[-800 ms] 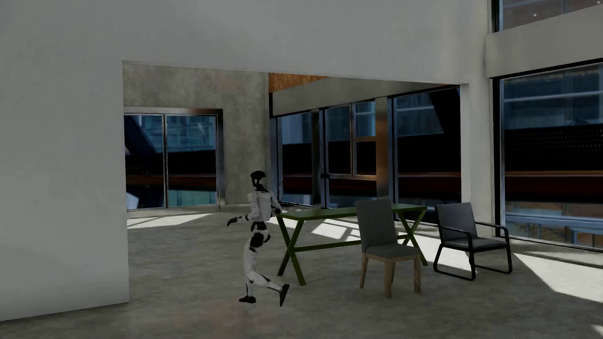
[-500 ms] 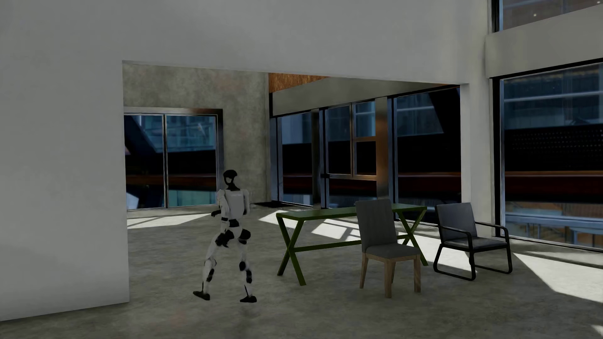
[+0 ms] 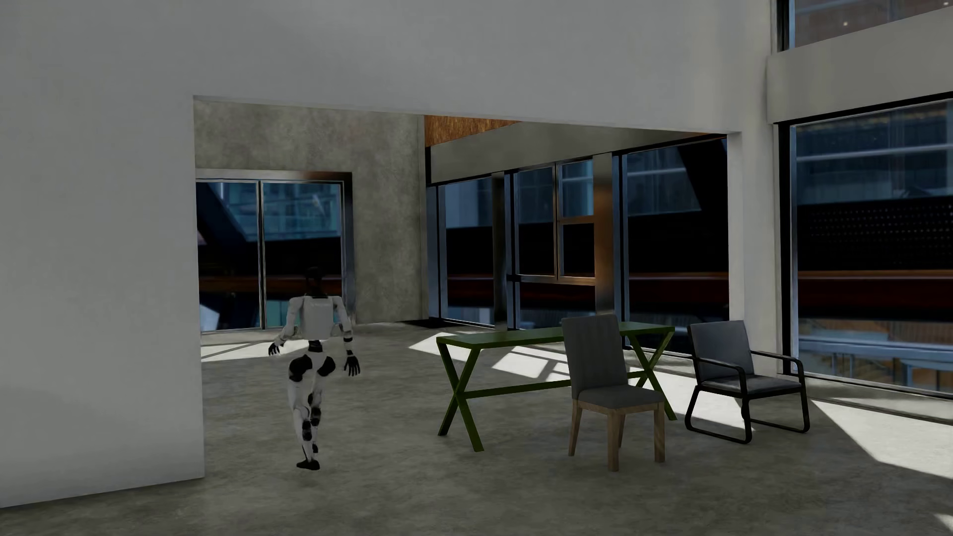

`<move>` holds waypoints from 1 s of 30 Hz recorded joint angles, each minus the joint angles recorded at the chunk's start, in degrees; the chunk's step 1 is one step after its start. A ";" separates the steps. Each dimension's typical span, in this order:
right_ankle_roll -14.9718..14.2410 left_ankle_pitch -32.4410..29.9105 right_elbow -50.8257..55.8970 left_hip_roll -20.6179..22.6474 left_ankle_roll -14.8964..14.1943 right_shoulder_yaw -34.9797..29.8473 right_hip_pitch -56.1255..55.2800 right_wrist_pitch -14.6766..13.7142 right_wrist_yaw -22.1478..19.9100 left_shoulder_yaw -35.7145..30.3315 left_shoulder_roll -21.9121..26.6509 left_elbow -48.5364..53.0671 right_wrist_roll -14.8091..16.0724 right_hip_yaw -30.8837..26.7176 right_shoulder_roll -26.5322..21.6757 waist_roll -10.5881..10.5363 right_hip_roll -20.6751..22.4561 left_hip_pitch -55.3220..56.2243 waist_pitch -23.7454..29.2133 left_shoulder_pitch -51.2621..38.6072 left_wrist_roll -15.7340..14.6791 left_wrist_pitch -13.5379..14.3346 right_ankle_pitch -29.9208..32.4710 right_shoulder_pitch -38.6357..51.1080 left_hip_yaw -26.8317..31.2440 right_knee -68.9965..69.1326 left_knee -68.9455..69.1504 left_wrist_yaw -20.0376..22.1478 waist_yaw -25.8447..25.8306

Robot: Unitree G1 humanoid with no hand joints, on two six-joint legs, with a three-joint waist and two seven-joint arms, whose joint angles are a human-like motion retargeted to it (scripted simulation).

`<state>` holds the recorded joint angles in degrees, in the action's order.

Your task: Circle the dark pink desk

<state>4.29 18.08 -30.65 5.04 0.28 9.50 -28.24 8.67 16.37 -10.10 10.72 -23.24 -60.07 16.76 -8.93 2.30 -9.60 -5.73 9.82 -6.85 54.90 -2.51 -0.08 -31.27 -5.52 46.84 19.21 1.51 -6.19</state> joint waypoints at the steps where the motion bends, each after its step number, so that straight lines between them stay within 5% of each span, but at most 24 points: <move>1: -1.61 1.63 -0.74 0.66 -0.07 -2.40 0.94 -0.16 -1.25 -1.71 1.74 5.52 -0.47 3.37 -2.33 0.42 1.21 -3.37 -0.08 -2.27 -2.92 1.22 1.14 -2.20 0.08 -16.05 -1.44 1.16 -0.55; 3: -6.63 3.33 -1.91 1.59 -0.43 -5.60 2.74 3.51 -3.80 -2.56 3.51 13.72 -6.11 7.25 -3.71 0.87 5.56 -10.23 -0.24 -4.48 -8.73 1.93 -2.54 -5.07 -0.29 -40.96 -3.78 4.29 -0.91; 4: -8.32 3.21 -2.89 2.27 -0.21 -6.20 2.83 6.00 -4.46 -1.71 3.75 16.18 -8.82 9.95 -3.24 0.78 5.99 -12.69 -0.29 -3.89 -10.98 1.47 -3.17 -5.30 -1.39 -40.42 -1.50 6.57 -0.72; 5: -5.75 1.90 -4.18 2.52 -0.94 -6.34 3.40 8.08 -4.83 -0.52 3.51 17.55 -10.55 10.30 -2.41 0.33 6.21 -14.36 -0.26 -1.79 -13.17 0.85 -2.57 -4.62 -2.76 -35.54 2.03 8.02 -0.69; 6: 5.62 -2.85 -5.09 2.26 -0.85 -5.43 4.07 9.00 -5.38 -0.13 3.08 17.32 -10.21 12.01 -0.50 -0.34 5.96 -14.35 -0.11 0.67 -14.34 0.27 -0.70 -3.69 -3.04 -31.64 7.74 8.33 -0.73; 7: 9.73 -9.50 -5.77 1.08 -2.44 -3.52 5.76 9.07 -5.53 -0.83 3.02 14.95 -8.18 13.14 2.15 -1.14 4.74 -11.19 0.06 2.65 -13.44 -1.67 3.18 -2.81 -2.78 -28.40 18.81 6.62 -1.12; 8: 9.91 -16.82 -6.71 -1.49 -8.79 -1.75 6.74 9.29 -5.37 -2.00 3.10 11.11 -6.28 12.41 4.50 -1.91 3.81 -6.47 0.28 4.58 -10.80 -4.61 2.02 -1.29 -3.50 -23.40 33.47 3.21 -1.78; 9: 9.91 -22.34 -8.17 -5.39 -8.14 -0.46 8.55 9.91 -6.33 -3.19 3.29 6.12 -5.18 11.71 6.41 -2.66 4.69 -0.91 0.56 6.71 -6.78 -7.66 -1.54 1.63 -4.80 -20.05 45.83 -1.17 -2.18; 10: 9.91 -18.83 -10.05 -9.50 -5.46 -0.37 11.14 11.75 -9.51 -3.50 2.91 0.13 -6.53 10.72 7.73 -3.41 7.08 4.94 0.82 8.96 -3.31 -10.29 -4.30 5.72 -4.86 -19.17 54.81 -4.61 -2.10; 12: 9.91 -16.16 -12.63 -18.02 -0.54 -2.26 17.91 13.51 -19.29 0.66 0.33 -13.89 -10.91 5.17 10.41 -4.50 14.22 16.02 1.01 15.01 -2.04 -15.65 -6.94 15.83 -4.08 -22.94 62.12 -7.73 -0.62; 14: 9.91 -14.43 -10.15 -22.75 5.18 -4.82 24.31 7.40 -24.18 7.10 -2.38 -24.28 -8.07 -4.17 13.41 -5.12 20.26 25.40 0.87 23.03 -3.46 -19.34 -8.69 25.02 -2.37 -26.58 57.16 -9.00 2.00; 16: 9.91 -13.43 -2.29 -24.28 8.15 -15.99 29.28 -6.01 -23.18 8.16 -4.58 -27.21 -6.83 -14.36 10.50 -5.70 23.52 31.50 0.67 30.94 -1.29 -17.06 -11.41 32.26 -3.02 -27.83 42.15 -12.26 4.89; 18: 9.88 -15.46 10.59 -21.56 3.86 -25.80 34.16 -13.15 -25.35 8.25 -7.38 -25.74 -10.73 -22.33 4.80 -6.45 24.55 32.81 0.58 37.56 0.80 -12.80 -14.54 37.45 -5.17 -28.70 16.19 -12.86 7.16; 19: 9.85 -16.27 16.80 -17.15 0.93 -27.82 36.97 -13.76 -26.51 9.97 -8.80 -24.64 -9.13 -24.65 3.11 -6.65 24.09 32.43 0.57 39.79 0.06 -11.53 -15.91 38.26 -2.46 -29.82 1.28 -12.18 7.90; 20: 9.77 -15.29 22.32 -13.05 -5.02 -28.73 39.52 -14.00 -27.53 11.18 -9.57 -23.98 -5.32 -25.36 1.79 -6.73 23.29 32.27 0.72 40.96 -0.40 -10.88 -17.30 38.04 -0.29 -29.89 -9.15 -12.31 8.25; 21: 9.55 -14.78 26.35 -9.71 -7.81 -28.77 41.56 -13.62 -28.78 11.86 -9.50 -23.41 -1.22 -24.98 0.66 -6.66 22.49 32.54 0.97 41.14 -0.13 -10.79 -18.17 36.95 1.83 -28.06 -11.94 -12.43 8.51; 23: 8.33 -20.10 28.26 -5.59 -7.27 -27.59 44.57 -11.16 -31.30 13.45 -9.13 -22.16 3.49 -23.17 -1.09 -6.24 21.24 32.63 1.25 39.03 1.73 -12.83 -13.82 34.23 6.31 -20.84 -4.10 -10.60 9.17; 24: 6.08 -25.55 25.55 -5.99 -7.54 -27.28 44.12 -7.96 -29.64 15.81 -10.03 -21.02 3.18 -22.03 -1.65 -5.74 20.64 31.55 1.33 37.99 0.92 -13.19 -8.20 33.33 5.41 -13.32 0.99 -8.24 9.37; 26: -10.73 -16.60 16.47 -8.50 -3.61 -27.34 35.32 0.61 -20.18 19.26 -11.15 -19.92 -4.25 -17.99 -1.63 -4.34 17.68 31.48 1.89 34.39 -1.97 -12.87 5.40 31.88 1.75 11.66 14.42 -5.69 9.61; 27: -11.41 -12.42 11.18 -9.45 -3.53 -26.56 29.47 4.74 -16.84 18.71 -10.23 -20.22 -7.84 -14.71 -0.17 -3.48 13.23 28.91 2.02 31.39 -1.76 -12.67 8.25 30.59 -0.17 21.79 16.63 -6.42 9.36; 28: -8.54 -9.50 5.24 -10.18 -3.76 -24.80 23.70 7.39 -16.49 17.86 -8.80 -20.31 -9.43 -12.19 1.96 -2.62 9.16 25.14 2.02 27.86 -1.02 -12.94 4.93 28.92 -1.72 27.91 16.37 -6.67 8.63; 30: -5.80 -6.43 -7.36 -10.54 -4.15 -15.61 13.05 12.38 -17.60 15.97 -6.59 -18.54 -3.87 -7.86 6.60 -1.46 2.71 16.59 1.80 21.05 0.02 -13.55 1.71 25.46 -4.31 29.70 11.73 -3.97 6.51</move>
<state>-1.51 11.66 -38.02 -5.50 -3.88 -6.11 -15.19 21.05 -1.23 5.86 4.12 -41.78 -63.93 8.91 -2.33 0.84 -6.88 10.86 11.63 14.20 54.92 -16.06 1.63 -5.81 -9.83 76.54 30.94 -2.47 0.32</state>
